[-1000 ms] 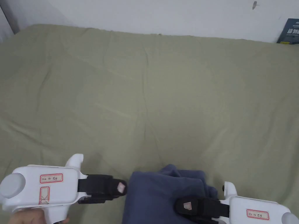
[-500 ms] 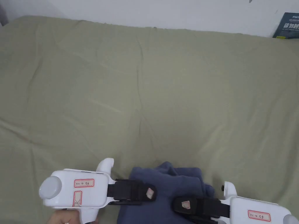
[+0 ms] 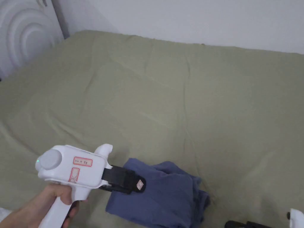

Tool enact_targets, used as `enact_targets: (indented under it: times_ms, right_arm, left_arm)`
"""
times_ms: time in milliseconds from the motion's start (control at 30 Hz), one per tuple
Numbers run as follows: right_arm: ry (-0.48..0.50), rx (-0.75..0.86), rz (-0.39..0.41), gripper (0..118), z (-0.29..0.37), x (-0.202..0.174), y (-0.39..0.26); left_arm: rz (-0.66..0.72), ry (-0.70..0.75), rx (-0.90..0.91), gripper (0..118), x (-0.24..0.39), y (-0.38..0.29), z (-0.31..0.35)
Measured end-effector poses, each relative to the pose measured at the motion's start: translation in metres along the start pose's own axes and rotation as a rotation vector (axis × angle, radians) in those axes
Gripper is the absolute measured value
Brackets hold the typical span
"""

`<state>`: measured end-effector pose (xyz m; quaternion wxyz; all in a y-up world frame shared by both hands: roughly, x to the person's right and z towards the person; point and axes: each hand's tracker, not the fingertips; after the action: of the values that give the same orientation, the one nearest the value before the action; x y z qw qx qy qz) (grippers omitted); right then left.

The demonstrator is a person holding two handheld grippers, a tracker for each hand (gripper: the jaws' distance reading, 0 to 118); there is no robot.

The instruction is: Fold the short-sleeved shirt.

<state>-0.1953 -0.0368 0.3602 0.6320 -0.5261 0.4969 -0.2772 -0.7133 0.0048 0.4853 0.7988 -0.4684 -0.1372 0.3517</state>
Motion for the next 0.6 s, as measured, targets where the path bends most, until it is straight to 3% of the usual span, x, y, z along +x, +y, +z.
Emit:
enact_targets:
  times_ms: [233, 467, 500, 533, 567, 600]
  right_arm:
    - [-0.057, 0.039, 0.030, 2, 0.005, -0.012, 0.010]
    - [-0.094, 0.072, 0.001, 2, 0.004, -0.015, 0.021]
    - [-0.094, 0.071, 0.002, 2, 0.003, -0.016, 0.023]
    - [-0.098, 0.071, 0.003, 2, 0.002, -0.019, 0.024]
    - [-0.099, 0.071, 0.006, 2, 0.001, -0.020, 0.024]
    - [-0.096, 0.073, 0.007, 2, 0.004, -0.015, 0.027]
  left_arm:
    - [0.078, 0.223, 0.072, 35, -0.076, 0.048, 0.121]
    - [0.101, 0.249, 0.078, 36, -0.113, 0.088, 0.140]
    - [0.078, 0.240, 0.050, 41, -0.115, 0.091, 0.138]
    - [0.072, 0.237, 0.037, 58, -0.115, 0.095, 0.136]
    - [0.059, 0.253, 0.016, 92, -0.115, 0.099, 0.136]
    - [0.044, 0.255, 0.027, 111, -0.116, 0.102, 0.136]
